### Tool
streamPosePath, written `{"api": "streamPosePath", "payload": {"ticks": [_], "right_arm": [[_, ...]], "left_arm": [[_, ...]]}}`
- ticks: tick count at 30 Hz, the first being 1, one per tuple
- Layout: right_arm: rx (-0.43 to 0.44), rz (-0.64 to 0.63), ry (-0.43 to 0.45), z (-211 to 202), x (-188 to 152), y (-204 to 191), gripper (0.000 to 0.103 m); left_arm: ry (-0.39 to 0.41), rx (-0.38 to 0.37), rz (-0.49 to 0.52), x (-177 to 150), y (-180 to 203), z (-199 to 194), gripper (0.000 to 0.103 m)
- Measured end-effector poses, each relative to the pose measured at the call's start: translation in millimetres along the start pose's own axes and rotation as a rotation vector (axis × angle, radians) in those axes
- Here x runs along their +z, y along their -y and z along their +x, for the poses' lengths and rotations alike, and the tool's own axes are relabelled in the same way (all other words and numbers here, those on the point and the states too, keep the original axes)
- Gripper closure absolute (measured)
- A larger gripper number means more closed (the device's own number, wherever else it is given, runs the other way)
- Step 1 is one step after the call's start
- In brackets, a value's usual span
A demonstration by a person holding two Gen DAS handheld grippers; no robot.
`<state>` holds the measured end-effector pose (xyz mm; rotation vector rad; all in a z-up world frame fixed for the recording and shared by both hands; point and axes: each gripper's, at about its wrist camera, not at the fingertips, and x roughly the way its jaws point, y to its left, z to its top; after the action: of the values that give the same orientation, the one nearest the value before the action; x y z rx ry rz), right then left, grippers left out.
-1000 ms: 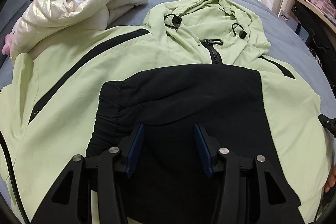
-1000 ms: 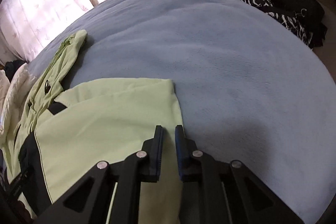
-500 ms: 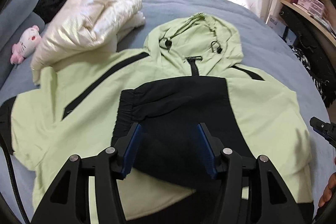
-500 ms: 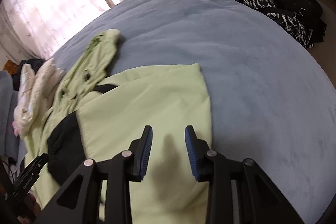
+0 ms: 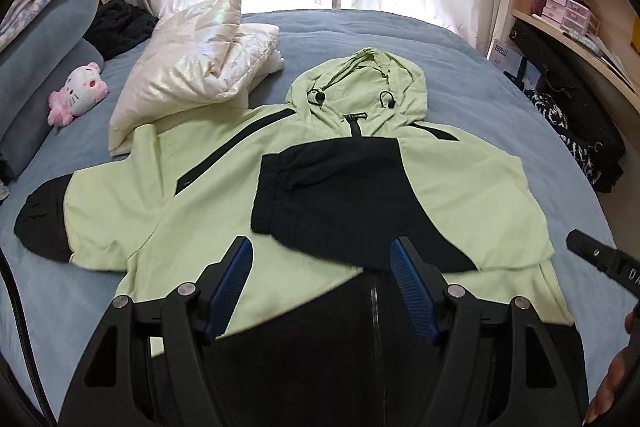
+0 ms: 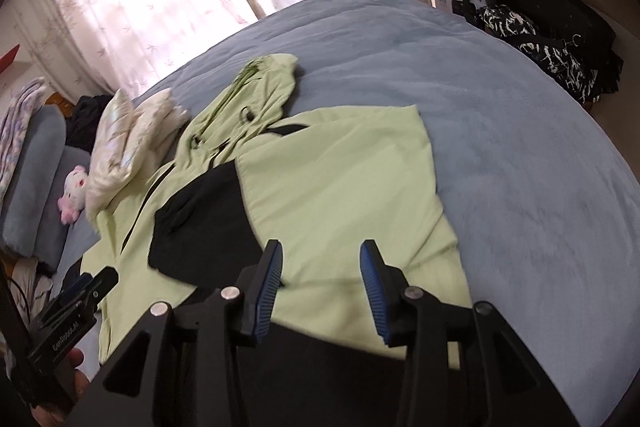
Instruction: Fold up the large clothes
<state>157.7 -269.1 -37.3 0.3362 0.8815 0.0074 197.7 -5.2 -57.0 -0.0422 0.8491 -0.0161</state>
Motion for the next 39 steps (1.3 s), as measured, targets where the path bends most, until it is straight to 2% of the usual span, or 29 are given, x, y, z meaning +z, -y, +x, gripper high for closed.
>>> {"api": "streamPosePath", "payload": {"ticks": [11, 22, 33, 39], "right_arm": [[0.015, -0.075, -0.029, -32, -66, -32, 0.062], [0.136, -0.113, -0.102, -48, -120, -74, 0.062], [0.123, -0.229, -0.037, -62, -125, -126, 0.062], [0.131, -0.318, -0.003, -59, -130, -170, 0.062]], "left_arm": [[-0.003, -0.064, -0.059, -45, -21, -55, 0.033], [-0.047, -0.082, -0.126, -70, -59, -80, 0.033], [-0.059, -0.108, -0.175, -84, -107, -90, 0.033], [-0.105, -0.132, -0.281, -94, -153, -76, 0.033]]}}
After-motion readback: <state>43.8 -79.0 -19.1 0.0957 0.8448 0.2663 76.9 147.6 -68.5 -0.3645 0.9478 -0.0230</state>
